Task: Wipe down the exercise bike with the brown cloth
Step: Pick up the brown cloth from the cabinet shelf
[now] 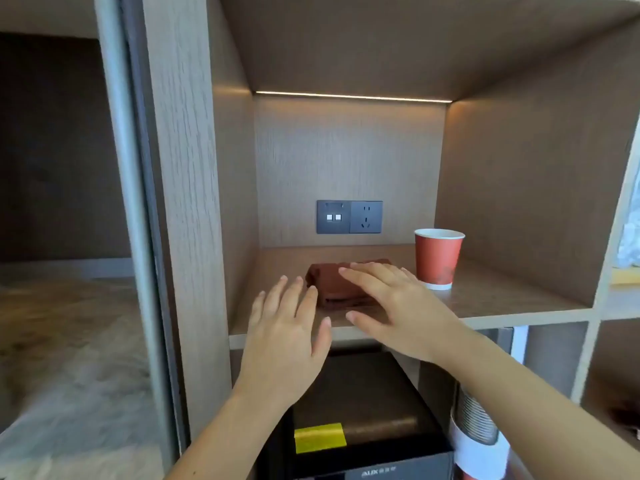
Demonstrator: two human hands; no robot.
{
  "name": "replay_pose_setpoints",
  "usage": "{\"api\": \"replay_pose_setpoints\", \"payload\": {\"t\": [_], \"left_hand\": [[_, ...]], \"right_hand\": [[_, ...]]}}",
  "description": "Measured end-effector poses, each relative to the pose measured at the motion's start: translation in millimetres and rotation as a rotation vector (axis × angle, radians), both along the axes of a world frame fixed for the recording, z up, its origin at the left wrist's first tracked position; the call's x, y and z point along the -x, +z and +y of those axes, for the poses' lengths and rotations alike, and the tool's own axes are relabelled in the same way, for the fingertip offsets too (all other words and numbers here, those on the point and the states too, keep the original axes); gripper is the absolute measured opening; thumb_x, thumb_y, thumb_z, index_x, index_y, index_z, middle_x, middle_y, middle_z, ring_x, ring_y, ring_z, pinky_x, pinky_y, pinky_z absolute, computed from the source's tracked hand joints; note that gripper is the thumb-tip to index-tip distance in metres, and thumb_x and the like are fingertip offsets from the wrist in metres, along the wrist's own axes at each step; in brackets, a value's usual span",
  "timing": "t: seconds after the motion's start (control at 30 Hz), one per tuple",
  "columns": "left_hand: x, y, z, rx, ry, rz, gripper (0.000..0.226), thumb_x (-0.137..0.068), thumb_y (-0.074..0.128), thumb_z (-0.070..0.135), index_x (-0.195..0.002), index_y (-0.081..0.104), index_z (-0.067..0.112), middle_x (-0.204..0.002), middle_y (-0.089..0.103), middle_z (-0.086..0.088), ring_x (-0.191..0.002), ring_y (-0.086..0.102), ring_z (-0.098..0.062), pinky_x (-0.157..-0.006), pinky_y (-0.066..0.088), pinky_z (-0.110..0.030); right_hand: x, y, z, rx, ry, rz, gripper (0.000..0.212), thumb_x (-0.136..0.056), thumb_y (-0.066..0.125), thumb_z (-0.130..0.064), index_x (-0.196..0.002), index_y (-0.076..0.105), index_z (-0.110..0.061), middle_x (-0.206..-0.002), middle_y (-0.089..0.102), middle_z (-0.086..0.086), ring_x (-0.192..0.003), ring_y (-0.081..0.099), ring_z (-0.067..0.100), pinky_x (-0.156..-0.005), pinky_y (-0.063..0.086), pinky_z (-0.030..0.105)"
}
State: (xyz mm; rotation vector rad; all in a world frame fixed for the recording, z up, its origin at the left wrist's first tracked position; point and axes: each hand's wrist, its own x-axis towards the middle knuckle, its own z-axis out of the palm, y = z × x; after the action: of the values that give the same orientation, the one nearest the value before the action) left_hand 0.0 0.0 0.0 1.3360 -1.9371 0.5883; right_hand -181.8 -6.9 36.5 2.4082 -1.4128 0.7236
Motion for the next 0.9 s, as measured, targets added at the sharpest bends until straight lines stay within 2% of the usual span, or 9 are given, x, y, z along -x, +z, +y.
{"api": "replay_pose_setpoints", "payload": {"t": [0.17,0.27,0.37,0.53,0.6,0.67,0.77,0.83,0.9], "left_hand": [[-1.7,3.2,-15.9,-0.007,0.026,-0.054,0.052,-0.085,0.032,0.040,-0.113,0.063,0.008,-0.118,0.063,-0.013,-0.115,0.054,-0.032,-0.094,0.039,-0.053],[-0.6,1.3,-22.8,0.008,0.050,-0.070,0.053,-0.085,0.031,0.042,-0.114,0.063,0.011,-0.119,0.063,-0.010,-0.115,0.054,-0.030,-0.095,0.038,-0.052],[0.6,-0.5,-25.8,0.021,0.072,-0.067,0.053,-0.085,0.033,0.042,-0.116,0.062,0.011,-0.118,0.063,-0.010,-0.113,0.056,-0.029,-0.095,0.038,-0.050],[2.5,0.0,-27.6,0.044,0.091,-0.060,0.054,-0.083,0.034,0.042,-0.118,0.061,0.011,-0.119,0.063,-0.009,-0.113,0.056,-0.028,-0.095,0.036,-0.046],[3.4,1.1,-26.6,0.038,0.088,-0.059,0.053,-0.083,0.034,0.042,-0.118,0.060,0.010,-0.119,0.063,-0.010,-0.113,0.056,-0.028,-0.095,0.038,-0.046],[3.9,1.6,-26.1,0.035,0.083,-0.052,0.053,-0.084,0.034,0.041,-0.118,0.060,0.010,-0.119,0.063,-0.010,-0.114,0.055,-0.028,-0.095,0.039,-0.047],[4.2,1.8,-24.6,0.022,0.084,-0.045,0.053,-0.084,0.033,0.041,-0.118,0.060,0.010,-0.120,0.063,-0.010,-0.114,0.055,-0.028,-0.096,0.038,-0.047],[3.7,1.0,-24.1,0.024,0.083,-0.037,0.053,-0.085,0.033,0.041,-0.119,0.059,0.010,-0.120,0.062,-0.010,-0.115,0.055,-0.028,-0.097,0.037,-0.046],[4.1,0.5,-23.6,0.020,0.089,-0.024,0.054,-0.085,0.034,0.041,-0.120,0.058,0.009,-0.120,0.062,-0.011,-0.115,0.055,-0.029,-0.096,0.038,-0.047]], "right_hand": [[9.1,14.6,-36.6,-0.086,0.078,0.189,0.065,-0.087,0.047,-0.052,-0.143,0.018,-0.037,-0.152,0.023,-0.009,-0.140,0.016,0.015,-0.114,0.016,0.048],[11.5,17.9,-56.3,-0.149,0.137,0.237,0.064,-0.087,0.046,-0.054,-0.142,0.017,-0.040,-0.152,0.021,-0.009,-0.140,0.016,0.015,-0.113,0.017,0.052],[13.1,23.1,-73.1,-0.234,0.179,0.265,0.065,-0.085,0.045,-0.059,-0.141,0.015,-0.046,-0.153,0.018,-0.010,-0.140,0.015,0.014,-0.113,0.016,0.051],[13.4,28.2,-91.0,-0.368,0.200,0.276,0.067,-0.081,0.044,-0.066,-0.133,0.004,-0.062,-0.154,0.011,-0.012,-0.141,0.009,0.013,-0.115,0.009,0.051],[11.7,26.8,-94.1,-0.411,0.190,0.271,0.065,-0.080,0.040,-0.069,-0.132,0.003,-0.064,-0.148,0.020,-0.011,-0.133,0.020,0.012,-0.113,0.016,0.048],[9.4,25.8,-93.5,-0.416,0.177,0.271,0.065,-0.077,0.036,-0.072,-0.133,0.005,-0.062,-0.134,0.030,-0.009,-0.120,0.030,0.010,-0.105,0.026,0.039],[6.9,26.3,-86.9,-0.399,0.150,0.268,0.067,-0.073,0.032,-0.076,-0.134,0.008,-0.061,-0.120,0.031,-0.010,-0.116,0.034,0.014,-0.094,0.033,0.031],[2.7,22.9,-78.1,-0.366,0.088,0.265,0.066,-0.076,0.031,-0.076,-0.135,0.009,-0.058,-0.123,0.032,-0.004,-0.118,0.035,0.019,-0.095,0.036,0.034],[-5.0,15.5,-66.3,-0.317,-0.030,0.286,0.072,-0.072,0.022,-0.081,-0.137,0.009,-0.053,-0.135,0.031,0.003,-0.123,0.034,0.028,-0.100,0.034,0.044]]}}
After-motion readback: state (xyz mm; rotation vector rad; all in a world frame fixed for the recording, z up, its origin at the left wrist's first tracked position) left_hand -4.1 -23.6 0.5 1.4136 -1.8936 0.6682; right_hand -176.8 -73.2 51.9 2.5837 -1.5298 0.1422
